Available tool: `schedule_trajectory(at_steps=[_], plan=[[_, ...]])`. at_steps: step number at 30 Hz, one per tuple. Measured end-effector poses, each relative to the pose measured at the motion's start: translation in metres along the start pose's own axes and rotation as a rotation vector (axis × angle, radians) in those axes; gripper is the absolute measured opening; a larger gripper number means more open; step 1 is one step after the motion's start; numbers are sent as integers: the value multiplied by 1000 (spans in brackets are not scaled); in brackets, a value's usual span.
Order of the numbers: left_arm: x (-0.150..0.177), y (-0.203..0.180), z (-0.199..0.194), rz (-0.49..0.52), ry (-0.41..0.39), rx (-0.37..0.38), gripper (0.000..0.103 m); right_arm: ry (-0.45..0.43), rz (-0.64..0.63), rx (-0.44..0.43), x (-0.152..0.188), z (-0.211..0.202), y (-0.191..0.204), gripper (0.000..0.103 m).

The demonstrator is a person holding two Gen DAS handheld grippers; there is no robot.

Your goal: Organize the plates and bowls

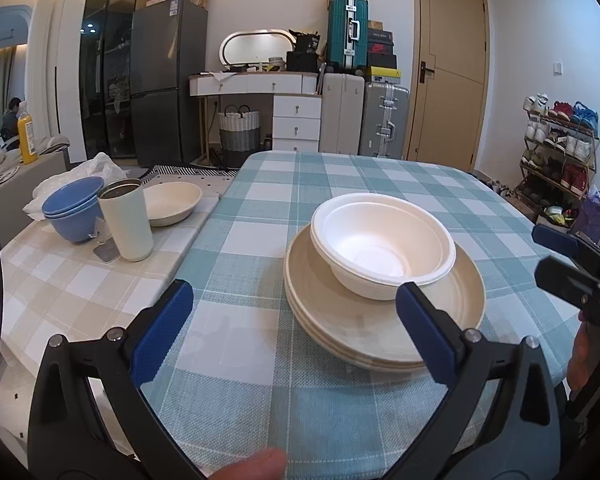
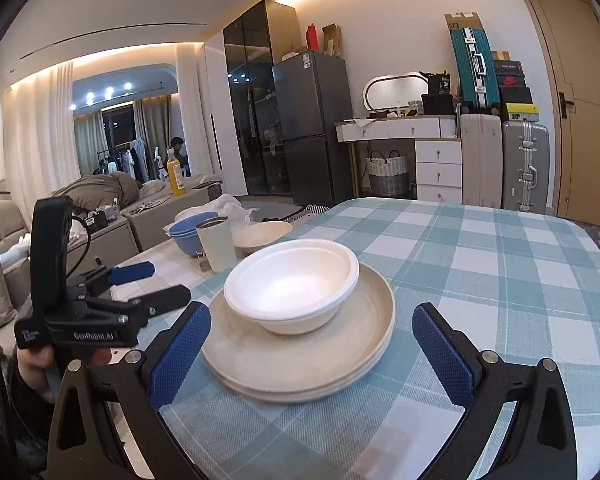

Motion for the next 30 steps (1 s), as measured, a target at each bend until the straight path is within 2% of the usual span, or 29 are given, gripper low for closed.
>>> schedule_trajectory(at_steps=[10,15,30], plan=[[28,9,-21,-27,-23,-16,101,-62,28,-7,26,-35,6,102],[42,7,-27,5,-26,-44,101,-90,23,-1,34,-47,11,103],[50,8,-43,-24,-41,-18,101,-87,-49,13,46,-45,32,103]])
Point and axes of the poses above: each gripper's, at about its wrist camera, not at the fingertips, and z roughly the way its jaws point, y to its left, x to its underside, the point moved 3 cm from there along z, roughly the way its jaws point, and after that the axes turned 9 degrees about -x, right-handed, at the moved point
